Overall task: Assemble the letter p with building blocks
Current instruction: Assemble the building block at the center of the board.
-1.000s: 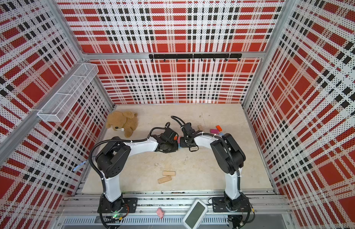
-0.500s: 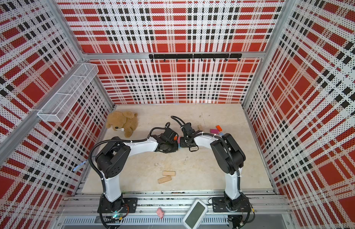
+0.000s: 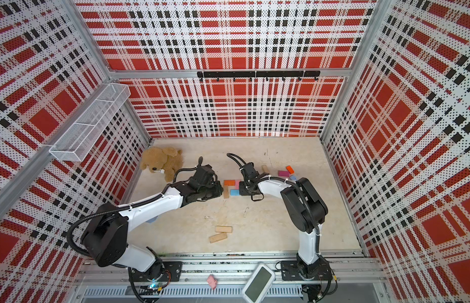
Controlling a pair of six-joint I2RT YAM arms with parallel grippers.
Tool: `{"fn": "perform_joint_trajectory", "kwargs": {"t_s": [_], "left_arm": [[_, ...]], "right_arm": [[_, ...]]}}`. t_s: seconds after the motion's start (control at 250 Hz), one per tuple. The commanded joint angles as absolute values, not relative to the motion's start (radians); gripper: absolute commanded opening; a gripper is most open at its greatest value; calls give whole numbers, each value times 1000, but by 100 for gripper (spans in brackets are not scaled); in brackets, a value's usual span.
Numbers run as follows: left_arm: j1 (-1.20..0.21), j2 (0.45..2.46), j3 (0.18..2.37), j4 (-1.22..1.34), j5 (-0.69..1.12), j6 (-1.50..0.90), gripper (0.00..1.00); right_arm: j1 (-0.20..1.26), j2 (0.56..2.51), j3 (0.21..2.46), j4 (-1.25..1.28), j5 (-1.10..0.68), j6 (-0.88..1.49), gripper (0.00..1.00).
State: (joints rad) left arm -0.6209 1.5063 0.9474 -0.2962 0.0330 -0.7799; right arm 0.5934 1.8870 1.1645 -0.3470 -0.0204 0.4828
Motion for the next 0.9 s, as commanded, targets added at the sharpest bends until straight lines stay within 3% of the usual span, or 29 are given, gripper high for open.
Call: {"fn": "perform_joint_trajectory", "kwargs": {"t_s": [0.0,0.512,0.896], "left_arm": [[-581,1499,916,-285,-11,-784,16],[-502,1698,953,-252,100,-781,23],[-489,1764,984,-251,133,-764,24]], "right_arm": [[590,1828,1145,-334,-8,486,21],[590,1780,1109,-323,9,478,24],[590,1766,1102,-318,-7,477,38]]}}
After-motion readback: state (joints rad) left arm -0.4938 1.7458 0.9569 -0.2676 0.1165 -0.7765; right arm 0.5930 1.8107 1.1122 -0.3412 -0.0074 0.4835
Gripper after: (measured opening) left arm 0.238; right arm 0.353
